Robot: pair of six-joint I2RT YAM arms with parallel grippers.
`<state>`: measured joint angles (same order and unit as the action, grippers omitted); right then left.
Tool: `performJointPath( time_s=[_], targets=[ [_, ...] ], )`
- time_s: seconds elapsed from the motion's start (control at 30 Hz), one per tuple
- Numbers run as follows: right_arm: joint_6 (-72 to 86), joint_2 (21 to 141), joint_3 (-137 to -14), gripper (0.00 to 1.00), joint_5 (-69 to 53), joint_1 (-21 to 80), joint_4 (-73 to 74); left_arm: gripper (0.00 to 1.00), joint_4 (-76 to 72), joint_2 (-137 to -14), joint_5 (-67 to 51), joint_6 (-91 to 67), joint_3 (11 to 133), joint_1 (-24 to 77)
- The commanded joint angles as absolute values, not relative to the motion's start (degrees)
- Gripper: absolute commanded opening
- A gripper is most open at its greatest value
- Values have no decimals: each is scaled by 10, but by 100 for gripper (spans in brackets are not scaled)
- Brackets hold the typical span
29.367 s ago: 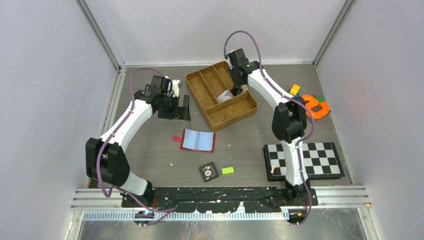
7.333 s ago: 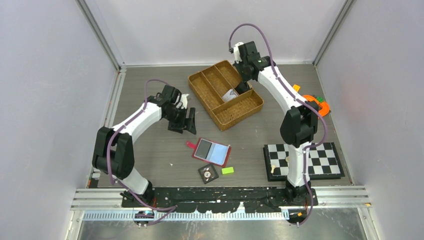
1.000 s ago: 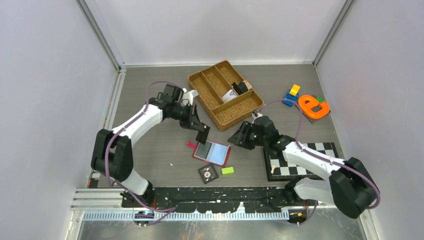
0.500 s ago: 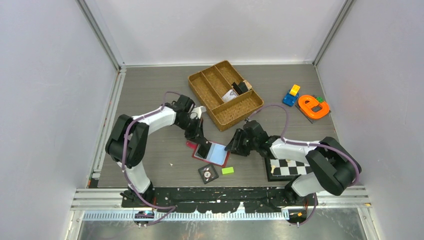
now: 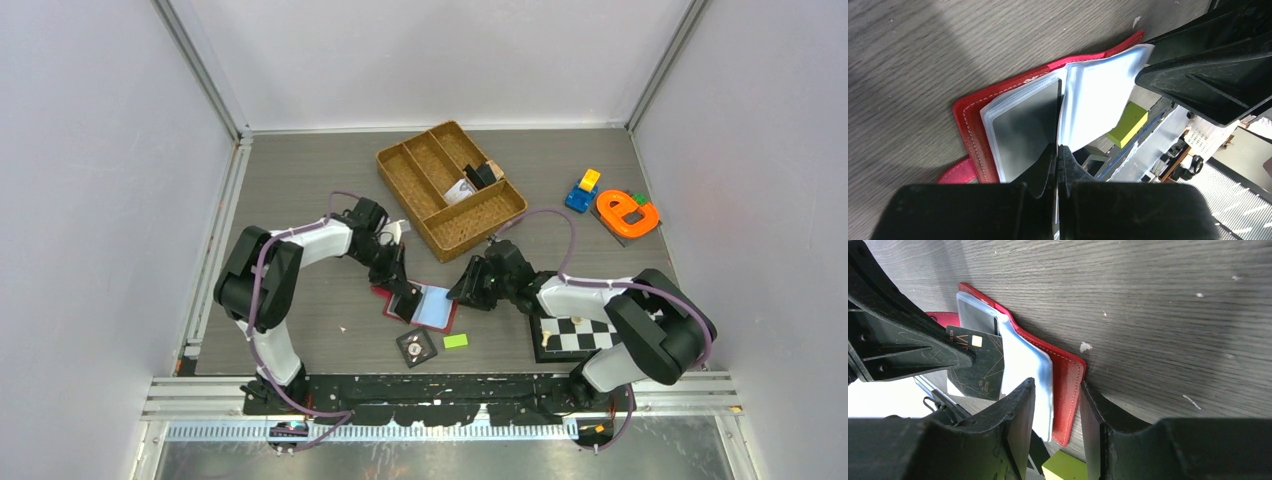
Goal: Put the credit cards into the card holder
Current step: Insert the credit card into the card holder.
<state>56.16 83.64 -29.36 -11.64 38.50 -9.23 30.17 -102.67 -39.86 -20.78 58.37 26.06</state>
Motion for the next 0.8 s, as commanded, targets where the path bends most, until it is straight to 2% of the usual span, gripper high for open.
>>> performJointPath(
  time_s=[0.0, 0.3, 0.47, 0.77],
  targets=[
    [564, 857, -298, 43, -96, 388, -92, 0, 254, -1017, -392, -219, 559, 263],
    [564, 871, -305, 39, -93, 388, -85, 0, 75, -968, -375, -322, 457, 263],
    [561, 868, -307, 35, -97, 388, -93, 0, 42, -930, -347, -348, 422, 263],
    [549, 900, -331, 21, -59, 388, -83, 0, 10, -885, -292, -409, 374, 263]
  ],
)
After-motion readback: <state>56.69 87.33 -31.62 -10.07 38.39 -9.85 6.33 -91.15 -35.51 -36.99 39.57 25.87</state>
